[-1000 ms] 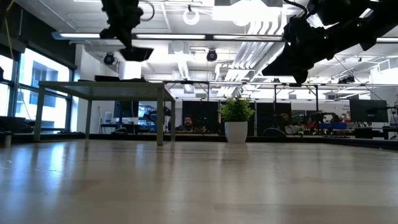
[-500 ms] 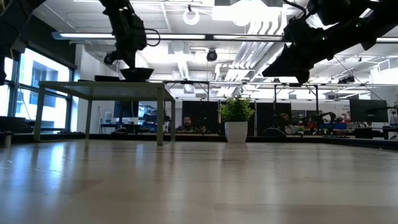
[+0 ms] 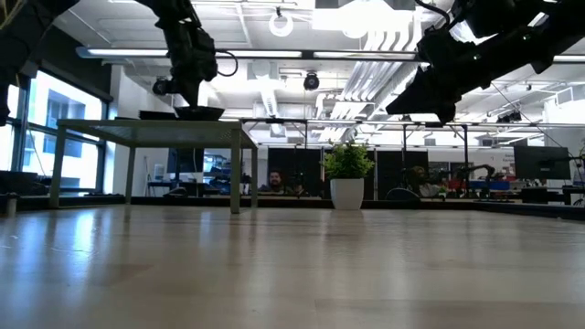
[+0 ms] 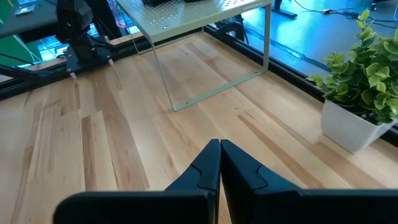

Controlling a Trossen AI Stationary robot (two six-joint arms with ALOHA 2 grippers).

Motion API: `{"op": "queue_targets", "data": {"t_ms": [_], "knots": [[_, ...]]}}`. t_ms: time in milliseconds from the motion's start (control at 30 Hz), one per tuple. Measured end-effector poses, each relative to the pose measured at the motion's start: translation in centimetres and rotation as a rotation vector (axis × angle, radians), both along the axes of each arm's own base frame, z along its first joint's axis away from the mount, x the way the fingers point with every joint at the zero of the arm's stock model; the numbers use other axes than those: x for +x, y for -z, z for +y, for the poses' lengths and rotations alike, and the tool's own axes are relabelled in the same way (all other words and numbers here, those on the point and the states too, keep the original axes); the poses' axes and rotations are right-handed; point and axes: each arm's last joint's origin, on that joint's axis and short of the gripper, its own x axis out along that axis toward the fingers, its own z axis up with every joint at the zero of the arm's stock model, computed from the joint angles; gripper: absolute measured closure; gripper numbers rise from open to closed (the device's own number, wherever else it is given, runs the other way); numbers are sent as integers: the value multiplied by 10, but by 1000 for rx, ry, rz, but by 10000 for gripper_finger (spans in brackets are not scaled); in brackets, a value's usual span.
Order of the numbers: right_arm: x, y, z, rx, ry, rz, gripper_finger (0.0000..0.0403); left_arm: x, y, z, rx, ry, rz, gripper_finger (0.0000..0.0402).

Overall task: Pick & Place Mini shaped plates
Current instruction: Stack the black distorted square plate on top of the stacked black distorted square plate on the shelf, then return to Home Position

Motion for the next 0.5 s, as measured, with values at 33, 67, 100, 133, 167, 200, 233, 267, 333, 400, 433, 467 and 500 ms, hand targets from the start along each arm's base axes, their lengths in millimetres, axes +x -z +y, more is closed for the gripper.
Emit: {"op": "queue_targets", "data": {"t_ms": [33,67,100,133,167,200,233,267,333,400,433,467,500], "knots": [[0,0,0,0,0,0,396,0,0,0,-3,-1,1,401],[0,0,0,0,0,0,396,0,0,0,-2,-1,0,400],[0,0,0,0,0,0,396,0,0,0,-2,-1,0,397],[0,0,0,0,0,0,396,0,0,0,-3,-2,2,392],[0,0,0,0,0,0,396,0,0,0,0,-2,6,386],[0,0,0,0,0,1,396,0,0,0,3,-4,12,378],[0,0,0,1,0,2,396,0,0,0,6,-7,19,369],[0,0,0,1,0,3,396,0,0,0,9,-9,25,359],[0,1,0,2,0,8,396,0,0,0,11,-12,30,338],[0,1,0,2,0,9,396,0,0,0,12,-10,31,319],[0,1,0,2,0,10,396,1,0,-1,14,-7,32,312],[0,1,0,3,0,11,396,2,0,-2,18,-5,35,305],[0,1,0,3,0,14,396,3,-1,-3,22,0,36,301]]}}
